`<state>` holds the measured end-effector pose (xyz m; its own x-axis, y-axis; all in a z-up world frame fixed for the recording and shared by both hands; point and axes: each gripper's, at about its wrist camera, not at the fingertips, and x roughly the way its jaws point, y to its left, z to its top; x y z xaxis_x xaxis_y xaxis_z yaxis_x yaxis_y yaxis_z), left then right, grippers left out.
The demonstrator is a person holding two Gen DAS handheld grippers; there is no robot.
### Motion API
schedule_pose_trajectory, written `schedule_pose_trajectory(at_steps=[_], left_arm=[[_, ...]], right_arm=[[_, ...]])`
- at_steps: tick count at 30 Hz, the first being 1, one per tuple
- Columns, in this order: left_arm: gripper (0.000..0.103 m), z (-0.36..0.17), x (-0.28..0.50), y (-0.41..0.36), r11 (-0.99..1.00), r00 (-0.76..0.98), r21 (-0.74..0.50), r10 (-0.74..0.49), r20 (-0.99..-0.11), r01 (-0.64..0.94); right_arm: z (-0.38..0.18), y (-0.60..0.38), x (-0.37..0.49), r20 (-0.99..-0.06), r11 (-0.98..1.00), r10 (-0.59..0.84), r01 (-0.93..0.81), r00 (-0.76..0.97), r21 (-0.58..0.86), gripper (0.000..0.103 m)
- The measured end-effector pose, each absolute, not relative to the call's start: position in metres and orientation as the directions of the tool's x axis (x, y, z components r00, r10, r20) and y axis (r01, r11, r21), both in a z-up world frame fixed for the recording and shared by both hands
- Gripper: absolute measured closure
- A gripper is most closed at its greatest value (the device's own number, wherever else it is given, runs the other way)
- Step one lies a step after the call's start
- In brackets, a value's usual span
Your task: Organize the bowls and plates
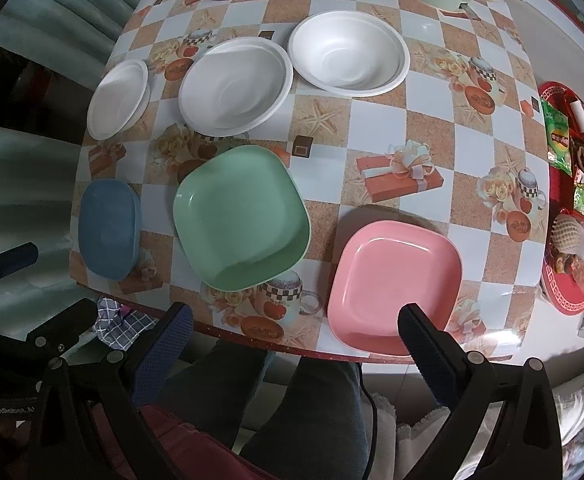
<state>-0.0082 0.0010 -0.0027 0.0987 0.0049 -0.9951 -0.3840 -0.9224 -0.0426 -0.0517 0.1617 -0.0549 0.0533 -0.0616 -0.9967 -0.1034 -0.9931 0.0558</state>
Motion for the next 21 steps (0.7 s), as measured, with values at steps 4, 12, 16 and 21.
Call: schedule_pose_trajectory(at_steps=[4,12,16,21], left_arm=[[0.0,0.002,-0.007,-0.007,-0.922,0.092,-0.039,0.004,-0.996,-0.386],[0.0,-0.002,0.0,-0.008,-0.928,0.098,-0.037,0.001,-0.995,-0.371],[0.0,-0.004,0.0,-0.009,-0.928,0.086,-0.068,0.039,-0.996,-0.368],[0.0,-0.008,-0.004,-0.012,-0.913,0.057,-0.175,0.166,-0.985,-0.369]], right_arm=[[-0.056,0.162,-0.051,-0.996,-0.993,-0.065,-0.104,0.061,0.058,0.0],[-0.059,0.162,-0.049,-0.993,-0.991,-0.092,-0.103,0.076,0.084,0.0],[-0.063,0.163,-0.049,-0.988,-0.988,-0.122,-0.107,0.097,0.111,0.0],[-0.065,0.162,-0.05,-0.984,-0.986,-0.139,-0.108,0.109,0.128,0.0]])
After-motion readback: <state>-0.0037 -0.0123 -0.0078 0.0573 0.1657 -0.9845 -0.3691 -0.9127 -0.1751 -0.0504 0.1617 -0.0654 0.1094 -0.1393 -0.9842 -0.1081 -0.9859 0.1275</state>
